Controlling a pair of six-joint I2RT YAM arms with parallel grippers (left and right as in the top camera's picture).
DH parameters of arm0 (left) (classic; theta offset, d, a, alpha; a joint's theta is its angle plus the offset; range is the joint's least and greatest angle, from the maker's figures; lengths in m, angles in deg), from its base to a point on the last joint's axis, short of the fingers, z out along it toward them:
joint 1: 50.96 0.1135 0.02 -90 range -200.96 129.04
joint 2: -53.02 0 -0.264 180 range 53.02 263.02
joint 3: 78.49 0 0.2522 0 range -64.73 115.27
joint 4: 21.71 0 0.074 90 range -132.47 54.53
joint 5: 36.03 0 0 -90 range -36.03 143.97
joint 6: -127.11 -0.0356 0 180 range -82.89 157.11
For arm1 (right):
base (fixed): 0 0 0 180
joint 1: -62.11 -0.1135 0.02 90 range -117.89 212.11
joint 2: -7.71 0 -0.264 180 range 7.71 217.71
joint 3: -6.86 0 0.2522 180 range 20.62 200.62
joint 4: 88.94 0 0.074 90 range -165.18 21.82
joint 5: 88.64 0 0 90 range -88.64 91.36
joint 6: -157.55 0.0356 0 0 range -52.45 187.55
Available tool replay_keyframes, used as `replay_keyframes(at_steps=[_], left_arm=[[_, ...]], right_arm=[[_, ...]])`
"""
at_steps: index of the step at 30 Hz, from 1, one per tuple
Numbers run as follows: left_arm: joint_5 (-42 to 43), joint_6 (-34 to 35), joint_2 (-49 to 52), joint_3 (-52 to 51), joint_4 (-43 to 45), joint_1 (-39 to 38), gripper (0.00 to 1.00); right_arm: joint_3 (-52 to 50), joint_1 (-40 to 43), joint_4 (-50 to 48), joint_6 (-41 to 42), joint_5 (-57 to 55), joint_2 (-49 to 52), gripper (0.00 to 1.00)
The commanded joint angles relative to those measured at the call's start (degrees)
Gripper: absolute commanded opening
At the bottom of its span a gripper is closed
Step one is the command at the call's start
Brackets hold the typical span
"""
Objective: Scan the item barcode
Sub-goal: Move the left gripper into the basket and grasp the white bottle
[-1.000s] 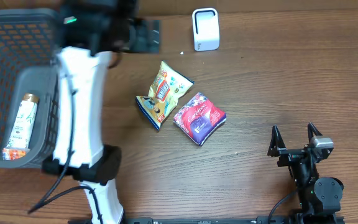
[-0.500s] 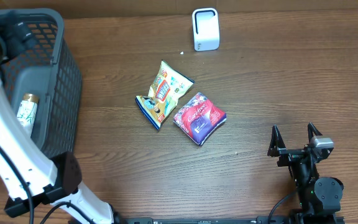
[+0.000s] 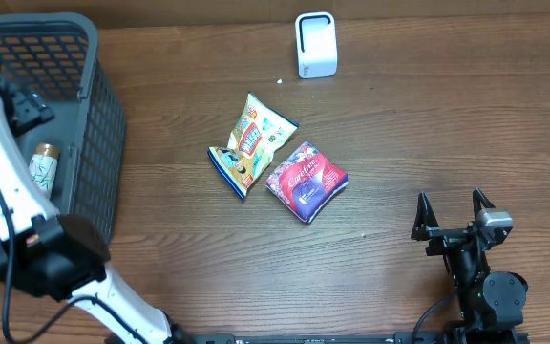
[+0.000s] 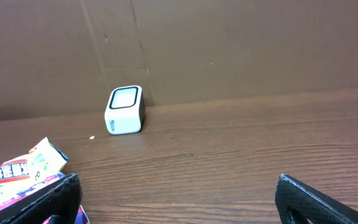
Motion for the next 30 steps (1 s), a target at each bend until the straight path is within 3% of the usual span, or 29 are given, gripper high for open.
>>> replay_keyframes(at_steps=[1,10,15,20,25,30], left_arm=[[-1.0,-4.3,5.9,-3.3,3.0,0.1,1.0],[-1.2,-7.0,19.5,-3.7,5.3,0.1,1.0],[-5.9,-6.9,25.0,-3.8,6.6,0.2,1.0],[-6.0,-7.0,25.6,-4.0,9.5,0.6,1.0],[-11.6,-3.9,25.6,-3.8,10.3,0.5,1.0],[-7.0,-3.9,24.5,-3.1,8.3,0.6,1.0]], right_arm=[[-0.6,-0.4,-0.4,0.3,0.2,-0.4,1.0],[-0.6,-0.4,-0.4,0.3,0.2,-0.4,1.0],[-0.6,-0.4,-0.4,0.3,0.2,-0.4,1.0],[-0.6,-0.4,-0.4,0.3,0.2,-0.4,1.0],[-0.6,-0.4,-0.4,0.3,0.2,-0.4,1.0],[-0.6,-0.4,-0.4,0.3,0.2,-0.4,1.0]])
